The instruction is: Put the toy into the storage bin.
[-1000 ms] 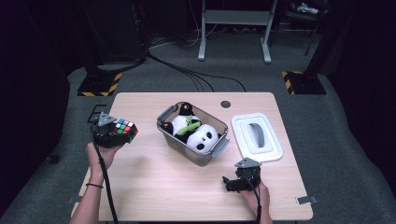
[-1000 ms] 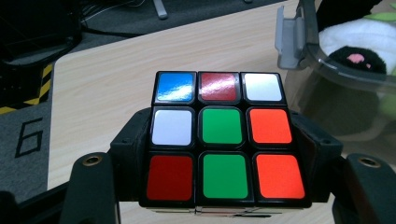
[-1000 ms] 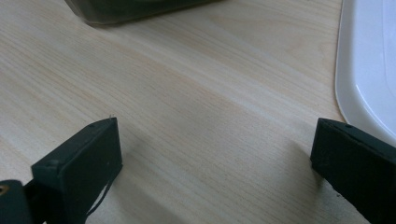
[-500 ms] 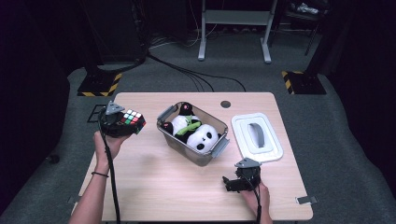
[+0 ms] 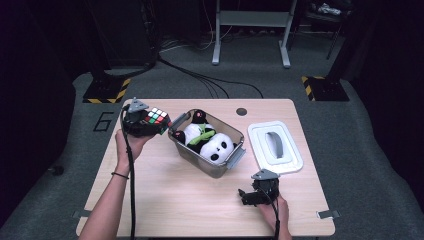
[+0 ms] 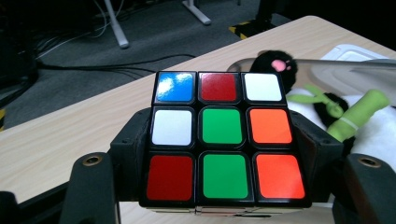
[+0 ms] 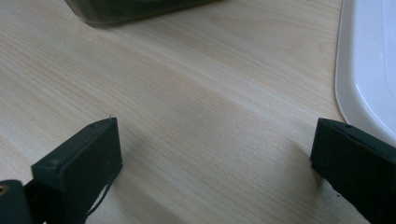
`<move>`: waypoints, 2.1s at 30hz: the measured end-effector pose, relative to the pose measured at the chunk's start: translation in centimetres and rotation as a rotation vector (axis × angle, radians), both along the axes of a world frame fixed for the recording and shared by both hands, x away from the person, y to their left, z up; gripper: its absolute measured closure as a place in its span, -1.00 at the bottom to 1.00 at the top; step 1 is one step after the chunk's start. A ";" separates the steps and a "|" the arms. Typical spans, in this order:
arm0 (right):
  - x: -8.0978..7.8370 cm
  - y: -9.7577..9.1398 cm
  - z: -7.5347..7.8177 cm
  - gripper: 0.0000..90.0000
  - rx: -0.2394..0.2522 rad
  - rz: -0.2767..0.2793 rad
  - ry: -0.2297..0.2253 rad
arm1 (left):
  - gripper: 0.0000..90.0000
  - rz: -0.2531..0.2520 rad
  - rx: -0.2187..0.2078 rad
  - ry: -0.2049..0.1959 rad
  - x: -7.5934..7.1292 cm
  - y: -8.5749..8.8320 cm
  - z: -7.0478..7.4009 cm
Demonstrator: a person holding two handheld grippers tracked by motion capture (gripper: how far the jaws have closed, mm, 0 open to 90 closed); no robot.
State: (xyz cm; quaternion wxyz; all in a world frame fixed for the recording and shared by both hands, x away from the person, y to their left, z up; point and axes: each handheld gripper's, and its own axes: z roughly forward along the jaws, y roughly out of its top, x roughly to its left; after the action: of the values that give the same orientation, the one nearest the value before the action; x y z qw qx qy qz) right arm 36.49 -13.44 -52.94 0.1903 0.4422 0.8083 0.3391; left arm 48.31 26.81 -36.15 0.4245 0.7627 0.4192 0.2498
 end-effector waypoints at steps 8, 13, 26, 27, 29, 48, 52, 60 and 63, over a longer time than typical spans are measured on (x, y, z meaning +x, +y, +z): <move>0.0 0.0 0.0 -0.97 0.000 0.000 0.000 | -0.24 -0.086 -0.022 0.028 2.4 -3.6 -0.4; 0.0 0.0 0.0 -0.97 0.004 -0.004 0.001 | -0.24 -0.106 -0.016 0.050 3.4 -5.3 -1.2; 0.0 0.1 0.0 -0.97 0.009 -0.010 0.004 | -0.25 -0.142 0.014 0.131 4.6 -7.5 -3.4; 0.0 0.1 0.0 -0.97 0.009 -0.009 0.002 | -0.27 -0.134 0.016 0.134 4.6 -7.4 -3.4; 0.0 0.1 0.0 -0.97 0.009 -0.009 0.002 | -0.42 -0.118 0.036 0.124 4.4 -7.2 -3.1; 0.0 0.1 0.0 -0.97 0.009 -0.008 0.002 | -0.01 -0.134 0.199 0.038 3.5 -8.7 -2.3; 0.0 0.1 0.0 -0.97 0.009 -0.008 0.002 | 0.00 -0.150 0.172 0.054 3.9 -8.8 -2.9; 0.0 0.1 0.0 -0.97 0.009 -0.008 0.002 | 0.02 -0.146 0.157 0.050 4.0 -9.0 -3.3; 0.0 0.1 0.0 -0.97 0.009 -0.007 0.002 | 0.02 -0.123 0.128 0.034 3.9 -8.7 -3.0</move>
State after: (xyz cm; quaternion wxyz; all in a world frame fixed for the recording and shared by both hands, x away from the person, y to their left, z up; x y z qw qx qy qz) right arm 36.46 -13.36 -52.93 0.1886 0.4464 0.8052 0.3417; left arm 52.20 18.14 -39.12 0.3823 0.8167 0.3616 0.2367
